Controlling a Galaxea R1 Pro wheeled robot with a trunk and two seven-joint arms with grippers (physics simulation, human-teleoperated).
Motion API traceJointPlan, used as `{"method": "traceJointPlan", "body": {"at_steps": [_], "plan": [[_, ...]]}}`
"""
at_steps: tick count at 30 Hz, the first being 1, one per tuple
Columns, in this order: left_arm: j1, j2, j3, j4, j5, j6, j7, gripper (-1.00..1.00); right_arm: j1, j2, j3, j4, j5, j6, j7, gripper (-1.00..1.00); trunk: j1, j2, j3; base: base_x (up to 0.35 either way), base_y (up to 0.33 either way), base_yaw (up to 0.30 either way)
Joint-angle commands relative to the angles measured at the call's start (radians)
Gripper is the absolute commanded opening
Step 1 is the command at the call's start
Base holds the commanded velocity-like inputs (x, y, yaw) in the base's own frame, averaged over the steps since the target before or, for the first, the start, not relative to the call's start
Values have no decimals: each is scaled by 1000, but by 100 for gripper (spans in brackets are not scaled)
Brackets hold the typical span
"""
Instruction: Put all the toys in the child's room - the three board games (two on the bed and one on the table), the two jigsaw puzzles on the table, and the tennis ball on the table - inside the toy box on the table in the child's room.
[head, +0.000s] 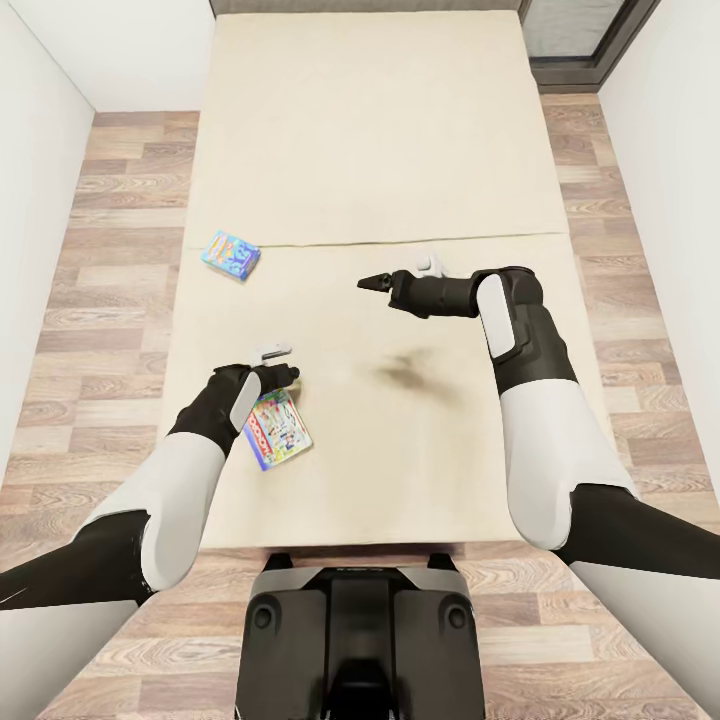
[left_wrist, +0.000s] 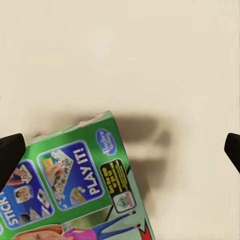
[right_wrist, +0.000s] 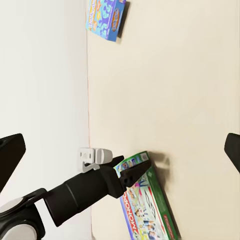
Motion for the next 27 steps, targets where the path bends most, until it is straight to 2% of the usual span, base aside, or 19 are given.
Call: {"method": "traceJointPlan", "body": {"at_steps": [1, 27], "plan": [[0, -1, 5, -2, 1, 5, 2, 100, -1, 1, -4, 0, 3, 6, 5, 100, 1, -2, -3, 0, 0, 0], [-1, -1, 1, -2, -1, -31, 8, 100, -1, 1, -4, -2, 4, 6, 5, 100, 1, -2, -19, 0, 0, 0]]}}
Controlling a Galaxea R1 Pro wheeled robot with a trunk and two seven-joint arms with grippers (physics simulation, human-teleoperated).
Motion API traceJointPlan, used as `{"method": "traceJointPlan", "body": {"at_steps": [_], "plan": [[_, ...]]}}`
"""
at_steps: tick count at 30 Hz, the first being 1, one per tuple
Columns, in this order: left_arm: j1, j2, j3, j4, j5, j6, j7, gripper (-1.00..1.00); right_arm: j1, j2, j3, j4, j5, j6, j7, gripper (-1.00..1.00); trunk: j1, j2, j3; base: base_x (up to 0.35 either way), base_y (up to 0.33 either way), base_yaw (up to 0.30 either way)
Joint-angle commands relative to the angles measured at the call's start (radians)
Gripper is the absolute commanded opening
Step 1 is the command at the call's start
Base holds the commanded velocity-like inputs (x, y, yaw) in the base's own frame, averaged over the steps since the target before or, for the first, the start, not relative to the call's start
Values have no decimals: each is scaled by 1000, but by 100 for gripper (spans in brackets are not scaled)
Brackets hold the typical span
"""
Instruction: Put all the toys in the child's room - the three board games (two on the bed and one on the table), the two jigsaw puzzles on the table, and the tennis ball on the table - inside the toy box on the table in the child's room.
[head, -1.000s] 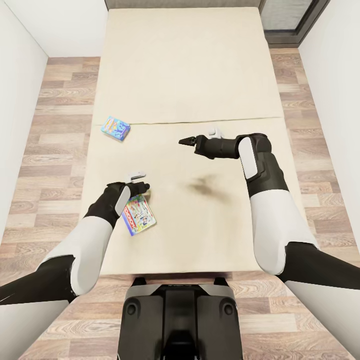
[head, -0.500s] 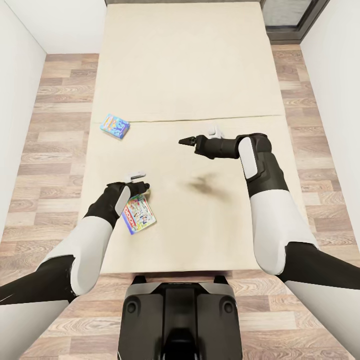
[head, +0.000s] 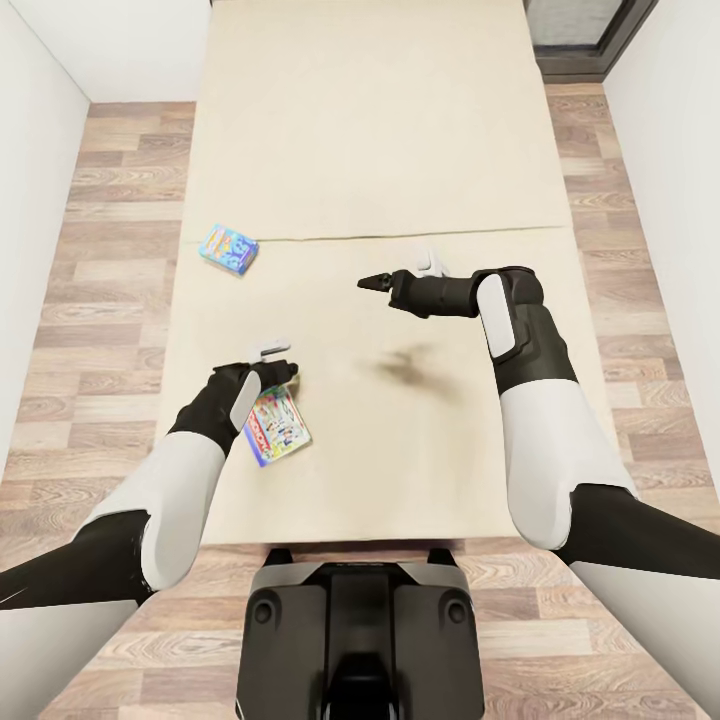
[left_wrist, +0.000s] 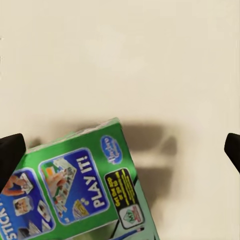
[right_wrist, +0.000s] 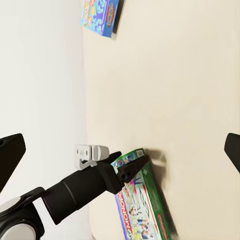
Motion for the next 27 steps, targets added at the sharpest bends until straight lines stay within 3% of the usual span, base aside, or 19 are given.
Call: {"method": "traceJointPlan", "body": {"at_steps": [1, 27], "plan": [[0, -1, 5, 4, 6, 4, 2, 100, -1, 1, -4, 0, 3, 6, 4, 100, 1, -1, -2, 0, 0, 0], [-3, 1, 0, 4, -3, -21, 4, 100, -1, 1, -4, 0, 2, 6, 4, 100, 1, -1, -10, 0, 0, 0]]}}
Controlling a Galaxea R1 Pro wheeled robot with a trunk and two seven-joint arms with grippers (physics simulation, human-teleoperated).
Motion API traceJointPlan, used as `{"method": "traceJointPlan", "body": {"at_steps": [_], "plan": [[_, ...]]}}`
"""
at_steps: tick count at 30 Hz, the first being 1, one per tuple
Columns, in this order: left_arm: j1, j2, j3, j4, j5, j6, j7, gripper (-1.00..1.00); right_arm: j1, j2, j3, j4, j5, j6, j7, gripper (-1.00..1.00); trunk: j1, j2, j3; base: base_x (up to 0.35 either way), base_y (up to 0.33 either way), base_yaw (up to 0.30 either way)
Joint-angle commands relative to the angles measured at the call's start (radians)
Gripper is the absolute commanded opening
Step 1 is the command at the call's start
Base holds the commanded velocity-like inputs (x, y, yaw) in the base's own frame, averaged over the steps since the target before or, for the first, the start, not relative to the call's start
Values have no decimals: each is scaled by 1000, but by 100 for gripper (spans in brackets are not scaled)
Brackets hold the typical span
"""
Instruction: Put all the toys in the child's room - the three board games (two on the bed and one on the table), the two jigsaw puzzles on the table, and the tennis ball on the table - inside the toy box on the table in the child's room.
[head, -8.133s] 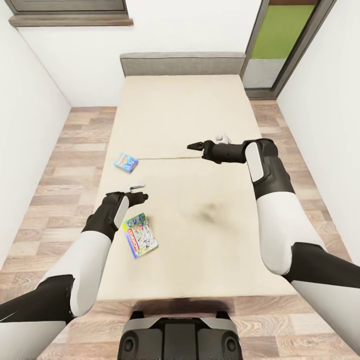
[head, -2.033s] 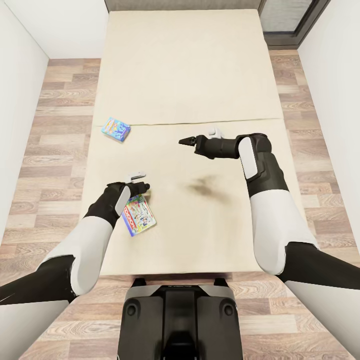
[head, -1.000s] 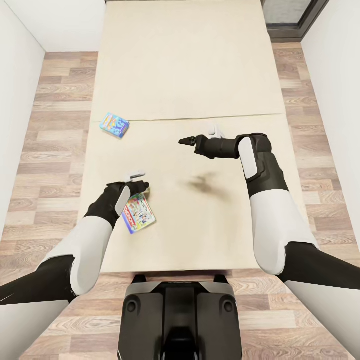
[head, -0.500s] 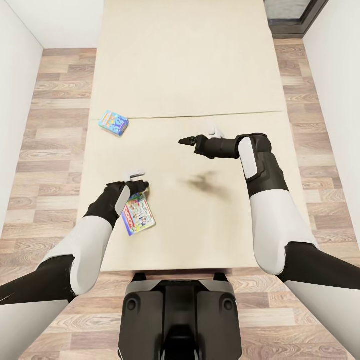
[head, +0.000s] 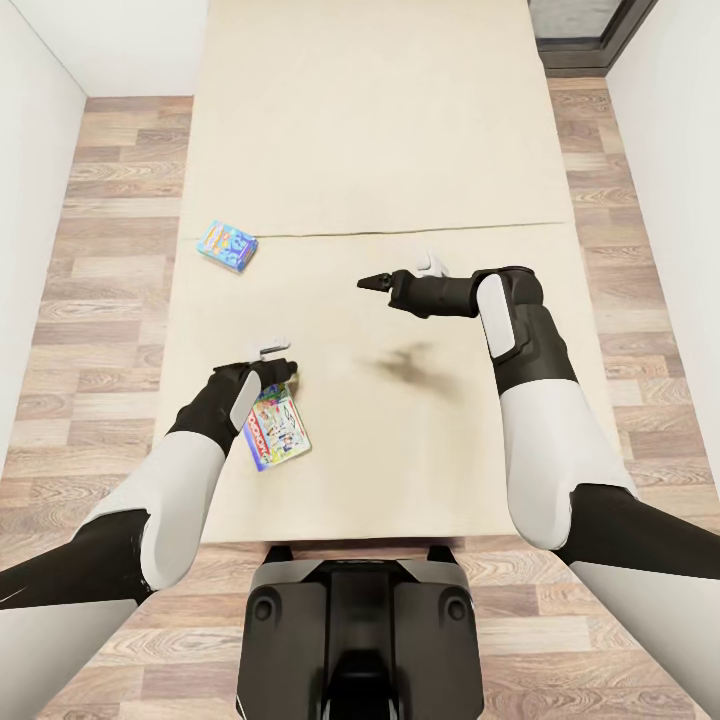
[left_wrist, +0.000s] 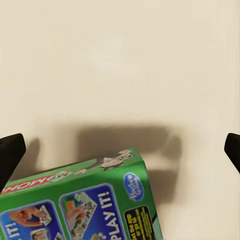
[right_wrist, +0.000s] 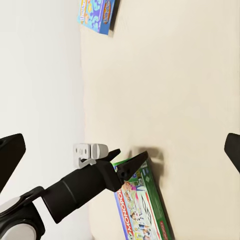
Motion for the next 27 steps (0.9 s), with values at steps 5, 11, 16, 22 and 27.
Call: {"method": "traceJointPlan", "body": {"at_steps": [5, 11, 16, 22, 27], "plan": [[-1, -1, 4, -2, -1, 5, 1, 100, -1, 1, -4, 0, 3, 6, 5, 100, 1, -2, -1, 0, 0, 0], [0, -1, 4, -2, -1, 4, 1, 100, -1, 1, -5, 1, 3, 6, 5, 100, 1, -2, -3, 0, 0, 0], [0, -1, 4, -2, 0, 4, 1, 100, -1, 1, -5, 1, 3, 6, 5, 100, 1, -2, -5, 0, 0, 0], [0, -1, 4, -2, 0, 2, 1, 100, -1, 1, -4, 1, 3, 6, 5, 100, 1, -2, -8, -116, 0, 0], [0, -1, 5, -2, 0, 2, 1, 100, -1, 1, -4, 0, 3, 6, 5, 100, 1, -2, -9, -243, 0, 0]]}}
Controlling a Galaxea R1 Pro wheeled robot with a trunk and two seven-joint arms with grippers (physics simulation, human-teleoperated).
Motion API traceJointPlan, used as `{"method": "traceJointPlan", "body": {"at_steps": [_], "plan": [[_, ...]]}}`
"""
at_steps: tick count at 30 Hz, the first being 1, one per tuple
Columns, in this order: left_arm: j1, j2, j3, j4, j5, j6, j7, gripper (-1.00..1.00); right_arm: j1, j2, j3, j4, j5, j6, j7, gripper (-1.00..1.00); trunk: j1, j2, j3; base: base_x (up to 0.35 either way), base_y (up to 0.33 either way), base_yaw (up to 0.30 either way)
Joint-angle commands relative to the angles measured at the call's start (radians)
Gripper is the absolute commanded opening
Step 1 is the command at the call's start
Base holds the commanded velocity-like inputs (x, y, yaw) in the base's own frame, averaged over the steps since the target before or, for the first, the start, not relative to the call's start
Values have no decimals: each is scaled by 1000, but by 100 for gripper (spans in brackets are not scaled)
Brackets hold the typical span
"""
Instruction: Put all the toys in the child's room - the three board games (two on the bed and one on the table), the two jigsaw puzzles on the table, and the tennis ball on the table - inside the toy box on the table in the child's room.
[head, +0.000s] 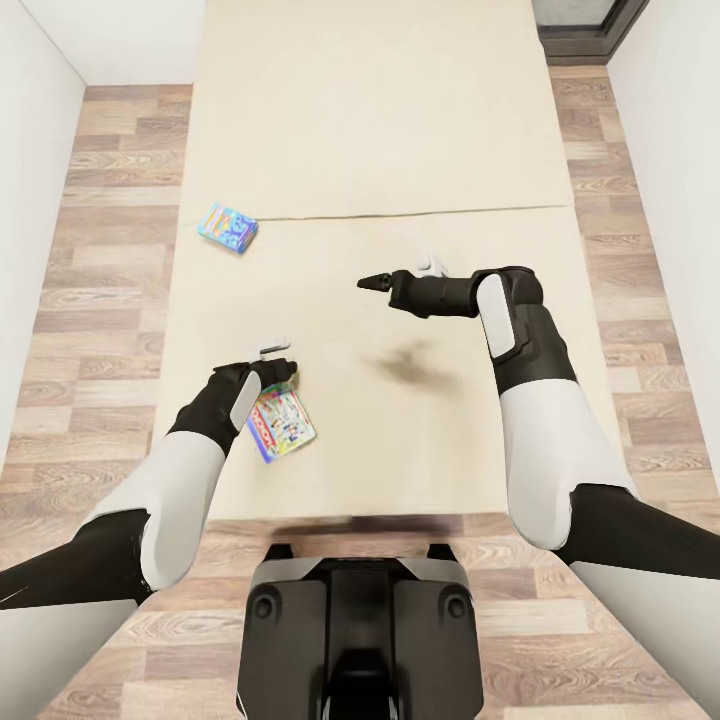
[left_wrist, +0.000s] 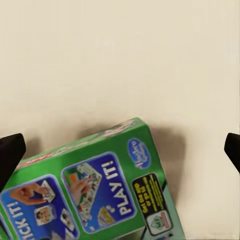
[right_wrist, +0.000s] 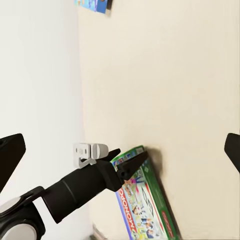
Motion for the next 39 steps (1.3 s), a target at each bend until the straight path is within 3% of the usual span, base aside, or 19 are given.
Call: {"method": "traceJointPlan", "body": {"at_steps": [1, 17, 39], "plan": [[0, -1, 5, -2, 0, 6, 1, 100, -1, 1, -4, 0, 3, 5, 5, 100, 0, -2, -1, -163, 0, 0], [0, 0, 7, -2, 4, 4, 0, 100, -1, 1, -5, 0, 3, 5, 4, 100, 0, -2, -1, -34, 0, 0], [0, 0, 9, -2, 4, 5, 0, 100, -1, 1, -4, 0, 3, 5, 4, 100, 0, -2, -1, -139, 0, 0]]}}
